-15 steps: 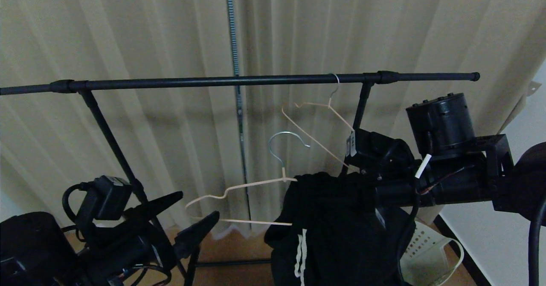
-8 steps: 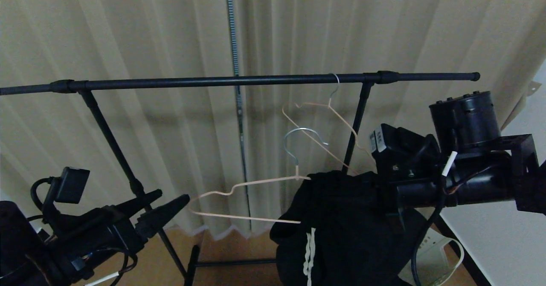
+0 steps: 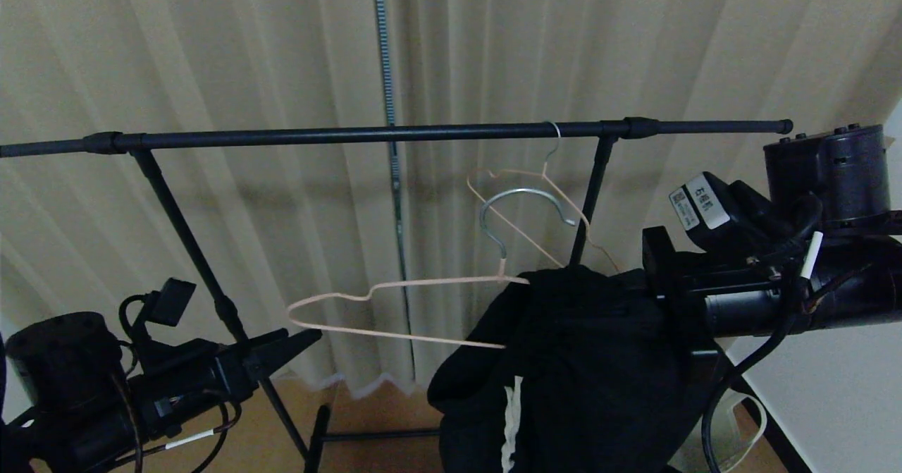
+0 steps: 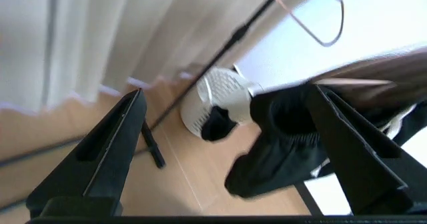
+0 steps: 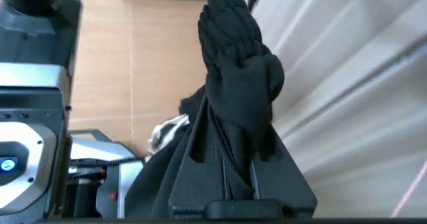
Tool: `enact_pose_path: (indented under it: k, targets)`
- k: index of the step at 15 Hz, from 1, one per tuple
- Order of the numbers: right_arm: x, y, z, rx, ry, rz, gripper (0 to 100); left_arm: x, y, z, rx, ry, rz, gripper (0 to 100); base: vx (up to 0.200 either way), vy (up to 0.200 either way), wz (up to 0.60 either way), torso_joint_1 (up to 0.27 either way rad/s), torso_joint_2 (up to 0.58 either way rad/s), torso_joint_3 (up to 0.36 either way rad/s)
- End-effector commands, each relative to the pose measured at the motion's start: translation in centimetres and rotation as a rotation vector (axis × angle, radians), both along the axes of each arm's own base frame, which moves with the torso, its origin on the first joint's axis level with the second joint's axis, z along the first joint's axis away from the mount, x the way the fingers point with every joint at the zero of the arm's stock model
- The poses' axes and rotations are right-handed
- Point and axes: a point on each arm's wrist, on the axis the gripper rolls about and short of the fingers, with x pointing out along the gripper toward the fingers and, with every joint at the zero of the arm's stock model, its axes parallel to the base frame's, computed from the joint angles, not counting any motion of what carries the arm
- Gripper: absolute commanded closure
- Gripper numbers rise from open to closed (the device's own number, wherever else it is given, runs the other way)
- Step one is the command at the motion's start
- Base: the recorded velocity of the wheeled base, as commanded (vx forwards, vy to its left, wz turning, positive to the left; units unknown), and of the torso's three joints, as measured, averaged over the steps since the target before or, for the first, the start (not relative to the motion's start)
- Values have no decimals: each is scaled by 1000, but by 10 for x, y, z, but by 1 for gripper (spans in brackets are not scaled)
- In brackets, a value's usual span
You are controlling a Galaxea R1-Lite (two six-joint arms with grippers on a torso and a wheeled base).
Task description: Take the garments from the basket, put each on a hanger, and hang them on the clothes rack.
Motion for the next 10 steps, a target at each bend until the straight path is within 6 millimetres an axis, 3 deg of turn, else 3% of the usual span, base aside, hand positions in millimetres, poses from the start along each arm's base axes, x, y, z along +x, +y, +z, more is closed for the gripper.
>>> enact_pose_path:
  k: [1,6,10]
  targets:
    - [-1,0,0,4,0,11,100,12,-9,-15,-1,52,-42,0,0,0,0,0,0,0]
    - [4,-7,-2,47,15,50,100,3,-5,-13,-37,73,-114,0,0,0,0,0,0,0]
    - [1,-7,0,90,30,130,100,15,-17,-17,-42,67,-177,0,0,0,0,0,0,0]
